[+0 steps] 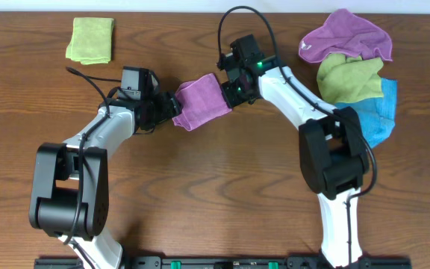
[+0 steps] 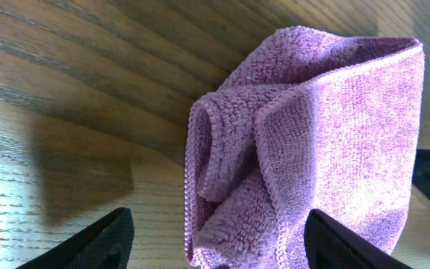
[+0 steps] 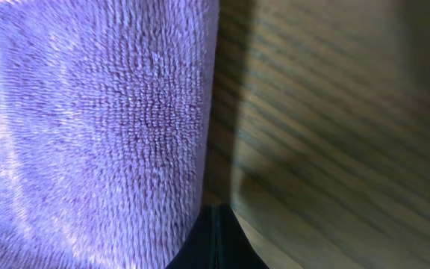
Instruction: Fold the cloth
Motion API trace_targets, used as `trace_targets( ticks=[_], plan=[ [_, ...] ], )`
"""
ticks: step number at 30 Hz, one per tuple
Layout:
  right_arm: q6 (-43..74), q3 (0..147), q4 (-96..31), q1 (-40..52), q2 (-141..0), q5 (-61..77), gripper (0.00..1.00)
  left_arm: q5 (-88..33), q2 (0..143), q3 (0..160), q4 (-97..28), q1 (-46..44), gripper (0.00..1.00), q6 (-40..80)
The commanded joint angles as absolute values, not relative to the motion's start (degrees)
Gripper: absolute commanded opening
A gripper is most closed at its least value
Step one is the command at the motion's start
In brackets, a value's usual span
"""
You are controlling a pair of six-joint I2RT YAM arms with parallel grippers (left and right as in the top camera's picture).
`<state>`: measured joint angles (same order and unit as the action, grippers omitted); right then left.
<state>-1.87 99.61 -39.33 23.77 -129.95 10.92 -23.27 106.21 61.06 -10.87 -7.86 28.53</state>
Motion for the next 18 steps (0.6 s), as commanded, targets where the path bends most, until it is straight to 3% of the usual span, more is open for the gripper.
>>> trace_targets(
  ticks=[1,18],
  plan=[
    [-0.8,99.8,-38.9,24.5,-131.0,11.9,0.01,-24.3,107.9,61.1,-10.9,-7.4,0.74,29.1],
    [0.2,99.8,-38.3,27.3,-131.5,12.9,0.01,-31.6,113.1,61.1,-4.7,-7.5,0.75,33.5]
  ],
)
